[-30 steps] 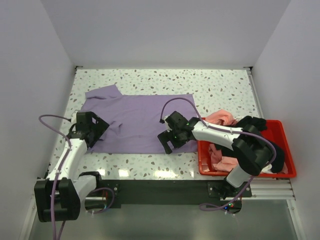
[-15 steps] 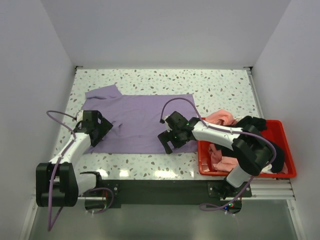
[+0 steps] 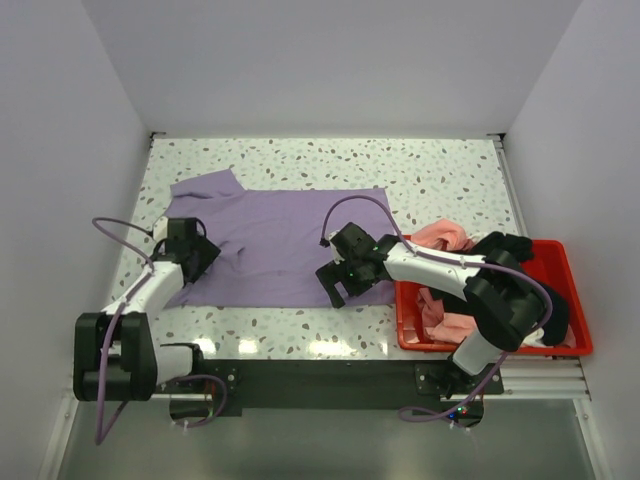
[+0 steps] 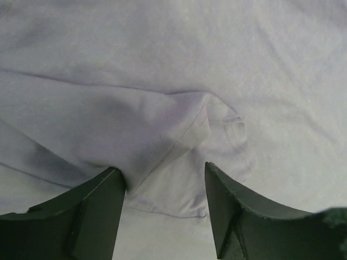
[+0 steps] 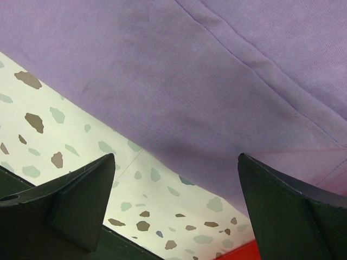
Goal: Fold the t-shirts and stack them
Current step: Fold the tshirt
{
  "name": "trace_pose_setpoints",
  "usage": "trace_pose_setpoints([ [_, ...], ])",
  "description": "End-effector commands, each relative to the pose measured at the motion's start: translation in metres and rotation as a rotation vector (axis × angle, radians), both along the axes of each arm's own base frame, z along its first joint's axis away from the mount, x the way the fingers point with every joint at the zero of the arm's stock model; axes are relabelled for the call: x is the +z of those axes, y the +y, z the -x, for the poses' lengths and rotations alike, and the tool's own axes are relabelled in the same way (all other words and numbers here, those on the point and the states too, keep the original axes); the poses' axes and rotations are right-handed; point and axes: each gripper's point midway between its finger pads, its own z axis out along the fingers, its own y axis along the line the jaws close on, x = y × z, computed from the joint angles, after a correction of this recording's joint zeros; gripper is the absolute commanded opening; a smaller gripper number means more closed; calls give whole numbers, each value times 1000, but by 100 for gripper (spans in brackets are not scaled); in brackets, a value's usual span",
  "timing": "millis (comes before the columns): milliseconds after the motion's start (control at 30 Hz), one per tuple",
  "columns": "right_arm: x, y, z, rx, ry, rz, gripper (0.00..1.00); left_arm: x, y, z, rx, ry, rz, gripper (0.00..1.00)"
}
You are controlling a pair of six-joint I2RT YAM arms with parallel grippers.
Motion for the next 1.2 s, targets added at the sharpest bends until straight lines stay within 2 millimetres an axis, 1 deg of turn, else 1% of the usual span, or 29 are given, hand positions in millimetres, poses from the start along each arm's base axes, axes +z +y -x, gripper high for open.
trace_pose_setpoints([
  [0,11,0,-8,-24,-38,1,99,26,12,-35,41,-115,-46,58],
  [33,10,-1,-8,-26,-37,3,99,23,14,-36,41,-103,-51,50],
  [67,11,-1,-7,-26,-36,4,99,23,14,-39,39,-105,-51,46],
  [100,11,-1,-7,-30,-37,5,99,21,15,-41,34,-96,-56,37],
  [200,12,-3,-7,-33,-39,9,99,22,16,-47,32,-91,-57,22],
  [233,13,-3,-8,-35,-43,8,99,19,18,-47,39,-78,-58,14],
  [367,15,-4,-8,-42,-48,11,99,23,23,-50,55,-81,-71,11],
  [500,15,-6,-7,-47,-45,14,99,29,33,-56,74,-91,-94,10],
  [567,15,-6,-7,-47,-44,15,99,27,36,-61,62,-87,-103,15],
  [600,15,-6,-7,-49,-43,15,99,32,38,-67,56,-93,-107,17],
  [633,15,-6,-6,-48,-42,15,99,25,41,-69,54,-65,-109,17],
  [667,15,-6,-6,-48,-40,18,99,23,41,-72,48,-56,-103,17],
  [700,16,-5,-7,-51,-42,14,99,27,42,-79,45,-64,-104,18],
  [733,16,-5,-7,-51,-42,14,99,21,45,-82,43,-44,-106,21],
  [767,16,-5,-7,-51,-42,14,99,21,48,-88,48,-54,-116,19],
  [800,15,-5,-7,-52,-42,14,99,25,52,-95,52,-66,-129,18],
  [833,15,-5,-7,-52,-40,16,99,18,58,-97,61,-37,-126,18],
  [867,14,-5,-7,-53,-38,17,99,17,62,-99,66,-25,-120,18],
  [900,13,-5,-7,-54,-39,16,99,25,67,-109,75,-42,-117,18],
  [933,13,-5,-7,-51,-39,17,99,21,75,-110,86,-25,-111,27],
  [1000,12,-5,-7,-53,-39,16,99,26,78,-119,73,-43,-91,51],
  [1033,11,-5,-7,-53,-38,17,99,26,80,-121,73,-42,-84,69],
  [1133,9,-5,-6,-55,-31,23,99,31,82,-124,75,-54,-77,73],
  [1167,9,-6,-7,-57,-32,24,99,31,83,-122,80,-48,-73,74],
])
